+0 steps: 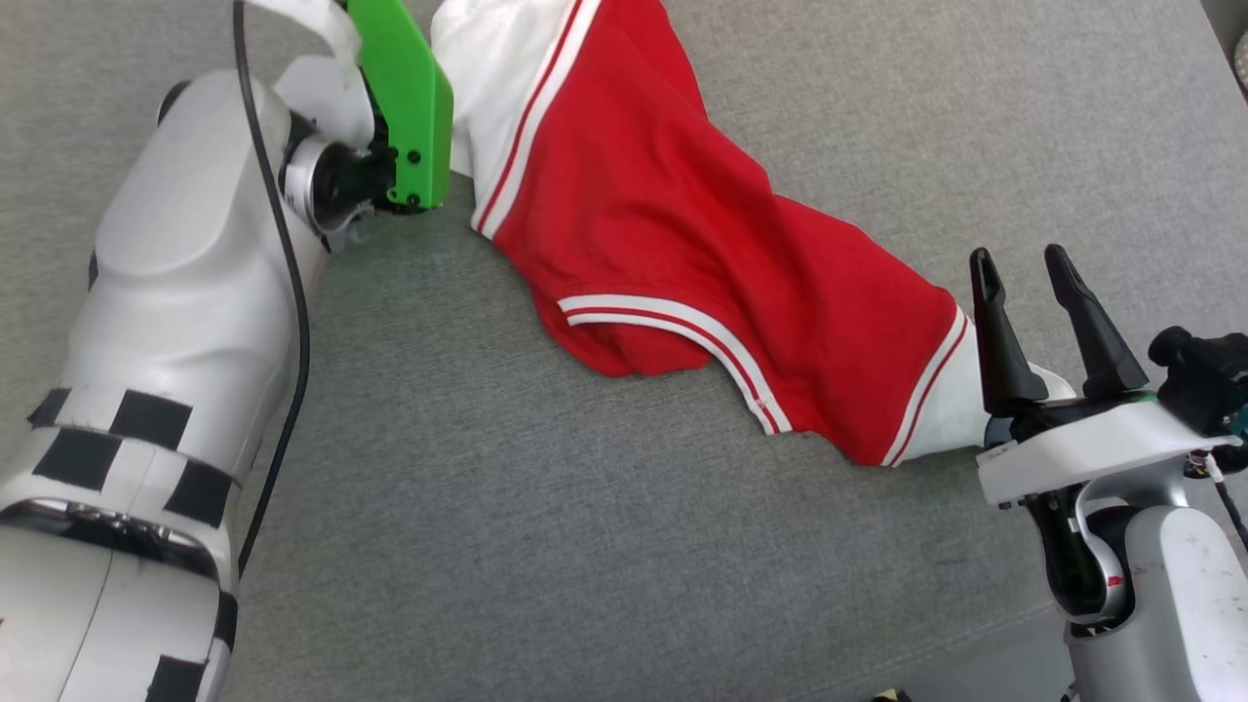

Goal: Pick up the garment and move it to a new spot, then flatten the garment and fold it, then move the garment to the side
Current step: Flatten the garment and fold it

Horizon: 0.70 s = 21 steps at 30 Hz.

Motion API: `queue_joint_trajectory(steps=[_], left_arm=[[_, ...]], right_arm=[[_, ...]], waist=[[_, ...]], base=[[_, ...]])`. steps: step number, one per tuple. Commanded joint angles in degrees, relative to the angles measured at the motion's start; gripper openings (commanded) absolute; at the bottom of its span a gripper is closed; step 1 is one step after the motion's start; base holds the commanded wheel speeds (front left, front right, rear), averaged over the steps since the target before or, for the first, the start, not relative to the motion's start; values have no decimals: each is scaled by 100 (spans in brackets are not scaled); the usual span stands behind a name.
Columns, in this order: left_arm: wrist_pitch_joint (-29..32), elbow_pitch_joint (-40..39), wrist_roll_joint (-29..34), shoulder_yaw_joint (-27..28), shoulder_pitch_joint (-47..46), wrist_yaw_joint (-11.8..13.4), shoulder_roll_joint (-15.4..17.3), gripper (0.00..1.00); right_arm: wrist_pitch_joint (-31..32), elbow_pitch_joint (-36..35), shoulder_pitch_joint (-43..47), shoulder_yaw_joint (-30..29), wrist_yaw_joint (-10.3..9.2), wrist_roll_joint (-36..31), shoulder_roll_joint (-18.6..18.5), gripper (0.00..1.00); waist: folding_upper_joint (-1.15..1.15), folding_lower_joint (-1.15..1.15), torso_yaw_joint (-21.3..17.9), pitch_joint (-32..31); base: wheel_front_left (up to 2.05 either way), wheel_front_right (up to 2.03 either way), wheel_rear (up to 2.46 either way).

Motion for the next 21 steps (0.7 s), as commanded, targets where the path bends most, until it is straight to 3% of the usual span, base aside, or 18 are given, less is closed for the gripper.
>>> queue_joint_trajectory(steps=[1, 5, 14, 21], left_arm=[[-124, -20, -72, -10, 208, -23, 85, 0], [-416, -279, -362, 49, 569, -28, 184, 0], [-933, -1138, -621, 61, 1794, -21, 739, 0], [-1106, -2270, -843, 146, 3257, 309, 1026, 0]], right_arm=[[29, -11, -15, -24, -4, -20, -47, 100], [146, -45, 74, -154, -4, -58, -154, 100], [519, -244, 407, -387, -4, -151, -285, 100], [803, -383, 731, -470, -4, -190, -273, 100]], waist=[[0, 0, 236, -268], [0, 0, 547, -599], [0, 0, 1350, -1310], [0, 0, 1853, -1765]], base=[[0, 0, 0], [0, 0, 0], [0, 0, 0], [0, 0, 0]])
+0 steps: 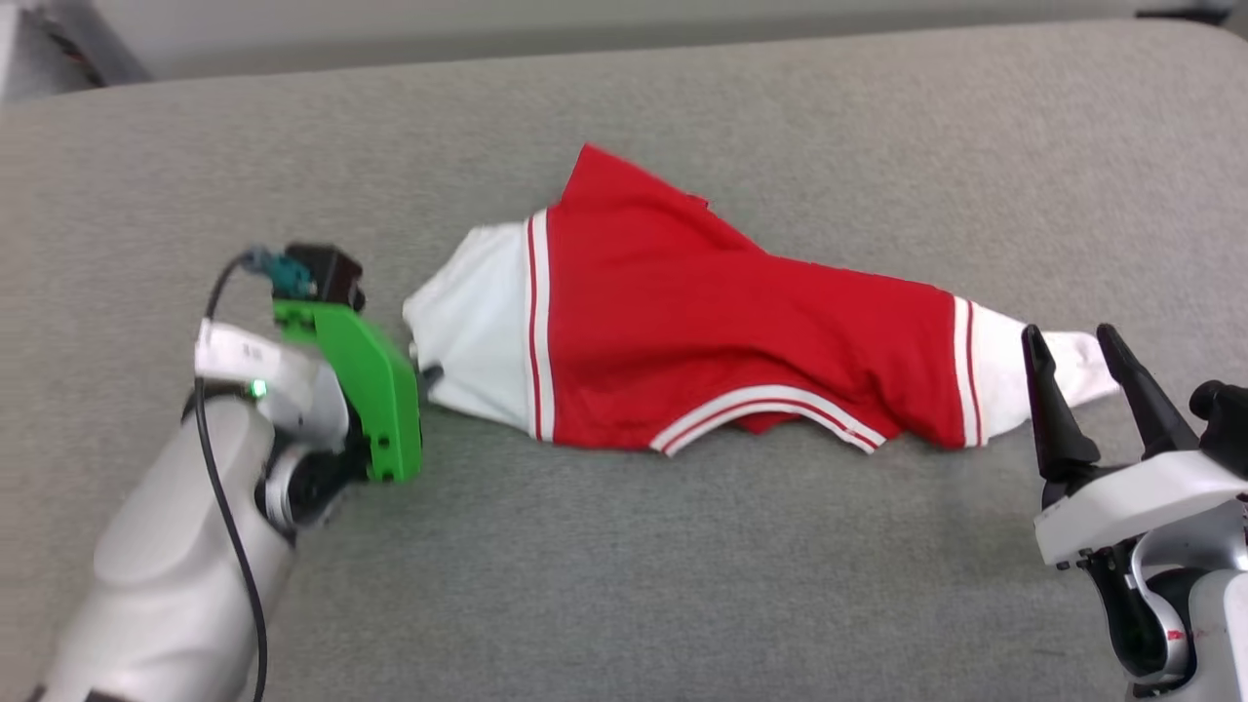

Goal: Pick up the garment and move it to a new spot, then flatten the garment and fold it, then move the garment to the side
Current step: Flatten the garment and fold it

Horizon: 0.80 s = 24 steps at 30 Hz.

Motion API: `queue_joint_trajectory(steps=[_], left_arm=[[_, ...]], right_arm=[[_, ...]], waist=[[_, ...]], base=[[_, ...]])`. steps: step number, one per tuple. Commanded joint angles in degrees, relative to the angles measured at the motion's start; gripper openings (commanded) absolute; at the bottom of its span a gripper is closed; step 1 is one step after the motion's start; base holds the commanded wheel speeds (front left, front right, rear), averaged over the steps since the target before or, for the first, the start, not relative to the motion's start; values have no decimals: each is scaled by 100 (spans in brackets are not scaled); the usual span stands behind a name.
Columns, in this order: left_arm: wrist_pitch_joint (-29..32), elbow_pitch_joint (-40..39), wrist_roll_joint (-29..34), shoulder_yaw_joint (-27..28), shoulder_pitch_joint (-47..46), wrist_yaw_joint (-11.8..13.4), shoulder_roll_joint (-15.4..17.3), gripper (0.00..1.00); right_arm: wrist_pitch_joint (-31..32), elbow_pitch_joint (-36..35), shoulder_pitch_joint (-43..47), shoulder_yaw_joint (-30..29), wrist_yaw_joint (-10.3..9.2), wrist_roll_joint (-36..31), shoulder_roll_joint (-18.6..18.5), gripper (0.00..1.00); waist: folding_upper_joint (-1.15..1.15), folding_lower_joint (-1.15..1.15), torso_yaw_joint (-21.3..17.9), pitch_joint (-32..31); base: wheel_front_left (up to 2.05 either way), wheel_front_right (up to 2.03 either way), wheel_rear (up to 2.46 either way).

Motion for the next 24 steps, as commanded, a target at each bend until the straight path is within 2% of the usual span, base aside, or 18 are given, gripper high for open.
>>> queue_joint_trajectory(steps=[1, 5, 11, 15, 21, 23, 24], left_arm=[[-11, -178, -31, 9, 281, 102, 93, 0], [-127, -852, -6, 17, 1042, 458, 250, 0], [-385, -1543, 46, -22, 1865, 844, 258, 0], [-609, -1512, 237, -122, 2064, 958, 229, 0], [-846, -1171, 453, -283, 2078, 935, 155, 0], [-1016, -1092, 596, -291, 2016, 999, 151, 100], [-1090, -1066, 648, -287, 1993, 1027, 149, 100]], right_arm=[[35, -39, 84, -13, -4, -48, 16, 100], [139, -71, 219, -29, -4, -55, 42, 100], [253, -115, 365, -20, -4, -36, 89, 100], [315, -126, 404, -6, -4, -27, 84, 100], [390, -90, 449, 5, -4, -10, 80, 100], [391, -84, 461, -6, -4, -2, 86, 100], [388, -79, 469, -11, -4, 0, 91, 100]], waist=[[0, 0, 535, -533], [0, 0, 681, -714], [0, 0, 788, -812], [0, 0, 796, -821], [0, 0, 783, -874], [0, 0, 786, -886], [0, 0, 788, -896]], base=[[0, 0, 0], [0, 0, 0], [0, 0, 0], [0, 0, 0], [0, 0, 0], [0, 0, 0], [0, 0, 0]])
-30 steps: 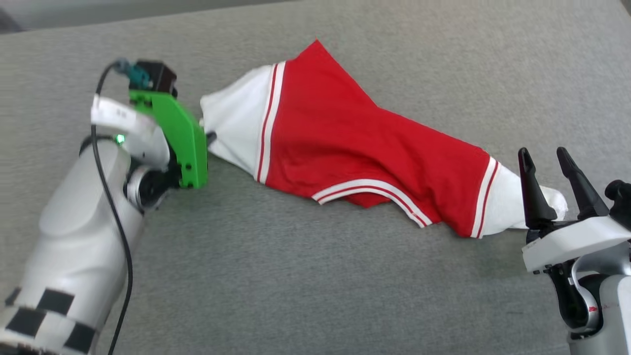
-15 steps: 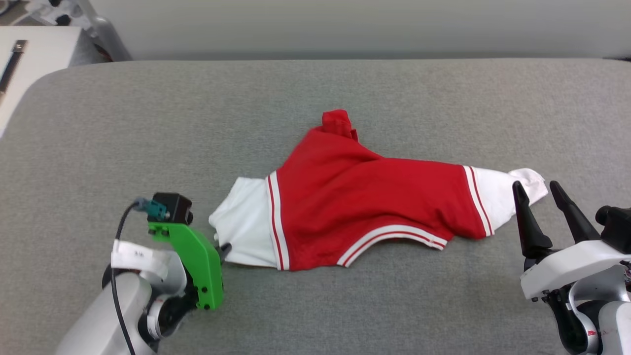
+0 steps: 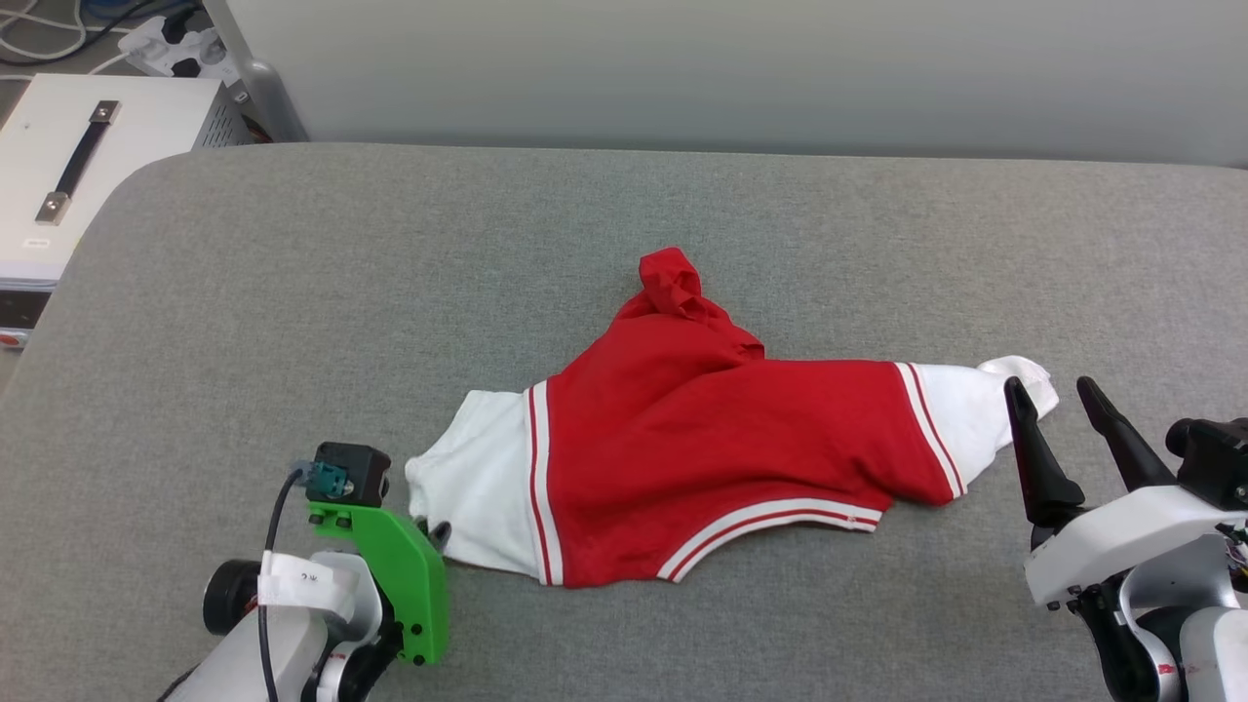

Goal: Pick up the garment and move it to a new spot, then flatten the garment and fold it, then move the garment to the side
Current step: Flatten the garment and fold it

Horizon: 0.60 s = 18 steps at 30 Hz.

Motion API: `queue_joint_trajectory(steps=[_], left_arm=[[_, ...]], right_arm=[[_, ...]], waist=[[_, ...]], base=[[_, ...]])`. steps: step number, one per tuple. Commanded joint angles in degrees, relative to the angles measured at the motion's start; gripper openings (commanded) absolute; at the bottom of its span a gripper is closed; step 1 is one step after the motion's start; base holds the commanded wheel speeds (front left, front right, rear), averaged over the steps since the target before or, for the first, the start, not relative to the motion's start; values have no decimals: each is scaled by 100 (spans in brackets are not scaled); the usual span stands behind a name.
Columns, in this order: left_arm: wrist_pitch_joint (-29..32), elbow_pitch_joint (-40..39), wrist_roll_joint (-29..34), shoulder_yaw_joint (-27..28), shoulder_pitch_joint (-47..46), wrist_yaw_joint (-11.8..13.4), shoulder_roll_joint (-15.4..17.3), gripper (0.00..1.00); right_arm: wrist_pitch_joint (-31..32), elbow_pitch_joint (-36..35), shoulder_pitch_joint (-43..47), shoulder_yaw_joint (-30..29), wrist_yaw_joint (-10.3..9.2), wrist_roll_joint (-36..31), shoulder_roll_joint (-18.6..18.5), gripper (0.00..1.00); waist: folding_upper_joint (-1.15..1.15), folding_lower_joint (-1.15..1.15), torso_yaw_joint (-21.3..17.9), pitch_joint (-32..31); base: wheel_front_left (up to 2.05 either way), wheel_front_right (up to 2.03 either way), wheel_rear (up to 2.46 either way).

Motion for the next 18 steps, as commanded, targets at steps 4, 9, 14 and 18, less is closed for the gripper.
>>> queue_joint_trajectory(steps=[4, 9, 14, 18], left_arm=[[-501, 15, 325, 60, -141, 171, 3, 100], [-1686, -167, 792, 203, -224, 308, 19, 100], [-3091, -447, 1060, 328, -42, 310, -144, 100], [-3492, -689, 1279, 480, 256, 340, -353, 100]], right_arm=[[14, 25, 139, -58, -4, 14, 32, 100], [34, 41, 225, -128, -4, 15, 37, 100], [73, 32, 306, -164, -4, 21, 58, 100], [151, 22, 375, -197, -4, 19, 33, 100]], waist=[[0, 1, 50, -71], [0, 1, 99, -193], [0, 1, 115, -305], [0, 1, 144, -314]], base=[[0, 0, 0], [0, 0, 0], [0, 0, 0], [0, 0, 0]])
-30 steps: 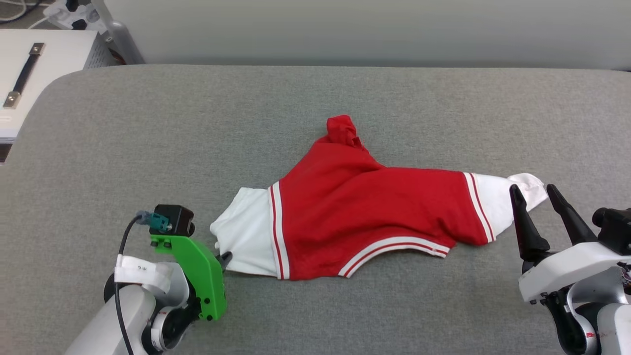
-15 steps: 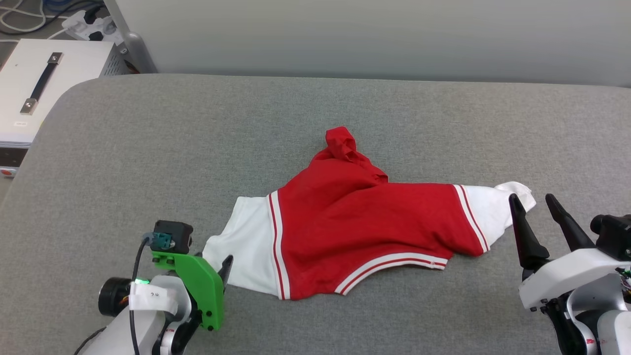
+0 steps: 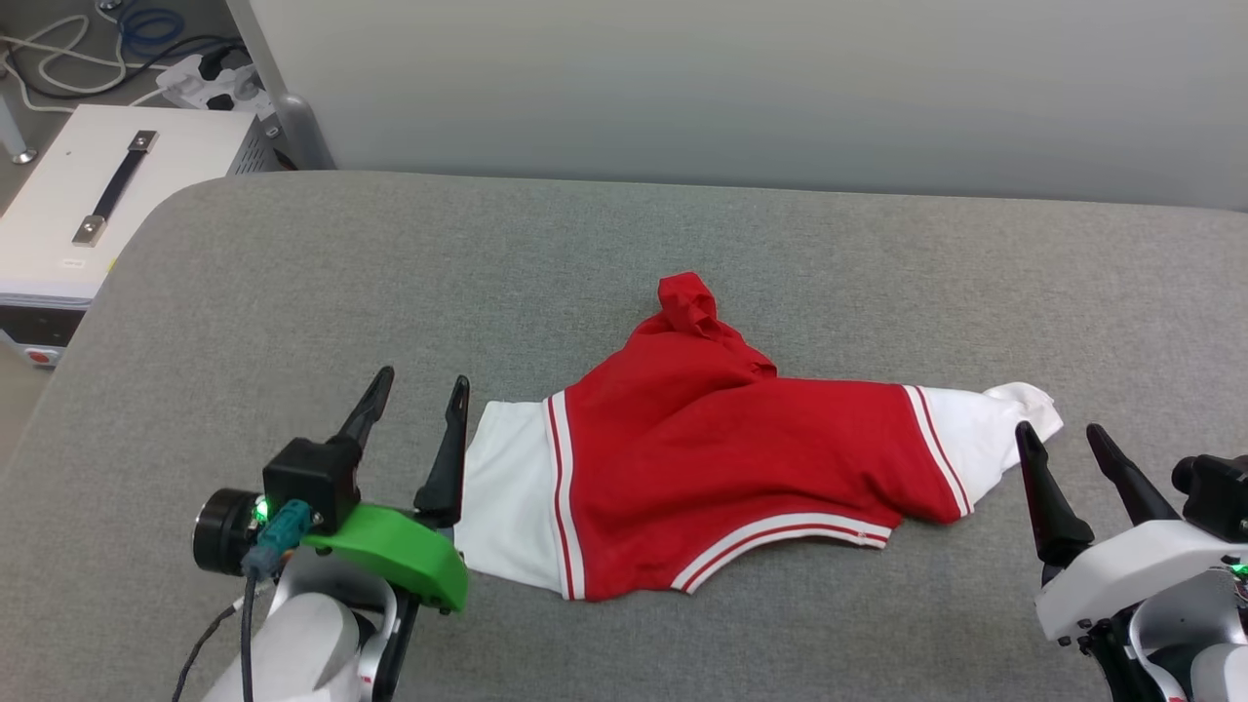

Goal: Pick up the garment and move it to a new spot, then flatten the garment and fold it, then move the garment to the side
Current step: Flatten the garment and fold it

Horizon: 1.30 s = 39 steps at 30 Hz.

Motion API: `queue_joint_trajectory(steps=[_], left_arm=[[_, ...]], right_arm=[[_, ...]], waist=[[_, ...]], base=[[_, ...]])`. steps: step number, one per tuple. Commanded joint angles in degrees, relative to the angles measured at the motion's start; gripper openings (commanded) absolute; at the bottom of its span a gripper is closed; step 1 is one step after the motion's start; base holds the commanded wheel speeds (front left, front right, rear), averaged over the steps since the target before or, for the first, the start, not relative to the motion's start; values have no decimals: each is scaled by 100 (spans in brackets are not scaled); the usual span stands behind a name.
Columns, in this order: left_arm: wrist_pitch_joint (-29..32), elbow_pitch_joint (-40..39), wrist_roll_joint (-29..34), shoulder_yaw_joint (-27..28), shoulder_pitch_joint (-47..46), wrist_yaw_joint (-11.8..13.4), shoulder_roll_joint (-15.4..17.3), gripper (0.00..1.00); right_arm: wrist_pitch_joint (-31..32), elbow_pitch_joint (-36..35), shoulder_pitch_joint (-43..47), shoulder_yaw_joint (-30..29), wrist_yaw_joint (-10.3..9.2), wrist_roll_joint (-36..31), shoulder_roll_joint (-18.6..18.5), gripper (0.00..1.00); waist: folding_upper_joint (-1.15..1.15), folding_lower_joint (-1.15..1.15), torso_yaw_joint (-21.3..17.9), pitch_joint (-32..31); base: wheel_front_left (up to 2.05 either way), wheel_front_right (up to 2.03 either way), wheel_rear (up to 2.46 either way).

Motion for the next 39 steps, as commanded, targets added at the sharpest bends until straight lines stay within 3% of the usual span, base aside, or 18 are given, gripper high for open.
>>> queue_joint_trajectory(steps=[1, 7, 11, 16, 22, 30, 33, 39], left_arm=[[-45, -100, 161, 61, 155, 13, -60, 100], [-55, -648, 690, 604, 537, -164, -489, 100], [-55, -722, 960, 844, 588, -376, -714, 100], [-56, -721, 1203, 1086, 534, -660, -949, 100], [-56, -667, 1449, 1318, 435, -921, -1230, 100], [-56, -543, 1680, 1559, 298, -1155, -1509, 100], [-56, -495, 1760, 1659, 267, -1185, -1584, 100], [-56, -467, 1880, 1826, 212, -1278, -1703, 100]], right_arm=[[43, -20, 46, -27, -4, 5, -33, 100], [529, 1, -39, -311, -4, -183, -182, 100], [1649, 57, -313, -423, -4, -30, -305, 100], [3608, 74, -741, -322, -4, 34, -761, 100], [4776, 226, -1441, -326, -4, -41, -1012, 100], [5229, 978, -2040, -108, -4, -400, -1216, 100], [5186, 1220, -2111, 141, -4, -636, -1396, 100], [5083, 1716, -2181, 318, -4, -640, -1370, 100]], waist=[[0, 0, 19, 27], [0, 0, 123, 194], [0, 0, 214, 360], [0, 0, 370, 586], [0, 0, 626, 901], [0, 0, 883, 1217], [0, 0, 939, 1287], [0, 0, 1003, 1365]], base=[[0, 0, 0], [0, 0, 0], [0, 0, 0], [0, 0, 0], [0, 0, 0], [0, 0, 0], [0, 0, 0], [0, 0, 0]])
